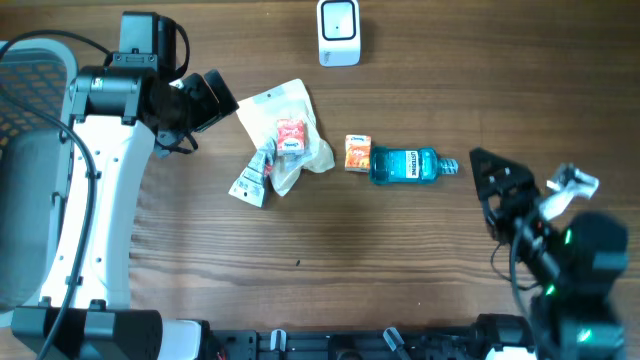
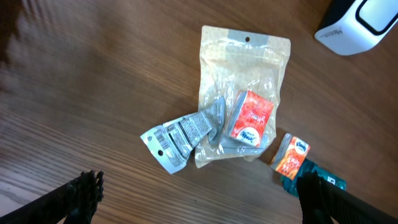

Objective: Scan the item barcode
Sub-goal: 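Move the right gripper to the lying blue mouthwash bottle, then grasp the mouthwash bottle neck with the right gripper and lift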

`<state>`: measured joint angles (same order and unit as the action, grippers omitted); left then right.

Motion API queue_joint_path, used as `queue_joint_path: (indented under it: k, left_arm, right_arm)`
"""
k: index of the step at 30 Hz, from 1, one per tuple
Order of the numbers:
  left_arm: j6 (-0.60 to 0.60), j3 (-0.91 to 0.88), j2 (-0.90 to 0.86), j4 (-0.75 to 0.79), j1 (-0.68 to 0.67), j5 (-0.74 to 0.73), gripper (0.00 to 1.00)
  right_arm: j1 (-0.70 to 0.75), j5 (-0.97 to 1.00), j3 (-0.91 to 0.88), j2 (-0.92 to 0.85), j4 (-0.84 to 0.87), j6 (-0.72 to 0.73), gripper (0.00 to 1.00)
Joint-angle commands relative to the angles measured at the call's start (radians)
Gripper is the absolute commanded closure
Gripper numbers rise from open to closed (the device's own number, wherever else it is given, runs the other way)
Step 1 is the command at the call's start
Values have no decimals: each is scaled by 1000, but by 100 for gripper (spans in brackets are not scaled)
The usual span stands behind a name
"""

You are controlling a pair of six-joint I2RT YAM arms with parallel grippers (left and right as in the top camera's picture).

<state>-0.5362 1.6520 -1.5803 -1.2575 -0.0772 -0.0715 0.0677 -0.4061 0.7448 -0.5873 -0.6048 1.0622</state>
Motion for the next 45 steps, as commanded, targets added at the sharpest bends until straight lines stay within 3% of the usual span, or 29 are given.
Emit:
queue_joint_path:
  k: [1, 5, 7, 9, 12, 14, 17, 30, 34, 38, 41, 45]
  left_arm:
    - [7, -3, -4, 0, 3, 10, 0]
    - [8, -3, -4, 0, 3, 10, 0]
    - [8, -3, -4, 0, 3, 10, 0]
    - [7, -3, -4, 0, 3, 10, 0]
    - [7, -3, -4, 0, 3, 10, 0]
    - [7, -3, -4, 0, 3, 10, 0]
    - [7, -3, -4, 0, 3, 10, 0]
    - [7, -3, -4, 0, 3, 10, 0]
    - [7, -3, -4, 0, 3, 10, 0]
    - [7, -3, -4, 0, 3, 10, 0]
    - [7, -3, -4, 0, 3, 10, 0]
    - [7, -3, -4, 0, 3, 10, 0]
  right_arm:
    - [-3, -2, 254, -338, -234, -172, 0]
    - [-3, -148, 285, -661, -230, -77, 0]
    - [-10, -262, 286, -792, -180, -198, 0]
    - [-53, -202, 286, -851, -197, -229, 0]
    - [-163, 14, 303, -848, -238, -218, 0]
    - [-249, 239, 388, -849, -359, -129, 0]
    - [-309, 404, 555, -857, -511, -90, 0]
    - [-318, 292, 575, -961, -532, -39, 0]
    - [-318, 292, 575, -1007, -457, -38, 1]
    - [-320, 325, 575, -1046, -448, 126, 8]
    - [-346, 323, 575, -1150, -438, 333, 7]
    - [-353, 307, 575, -1316, -356, 429, 4]
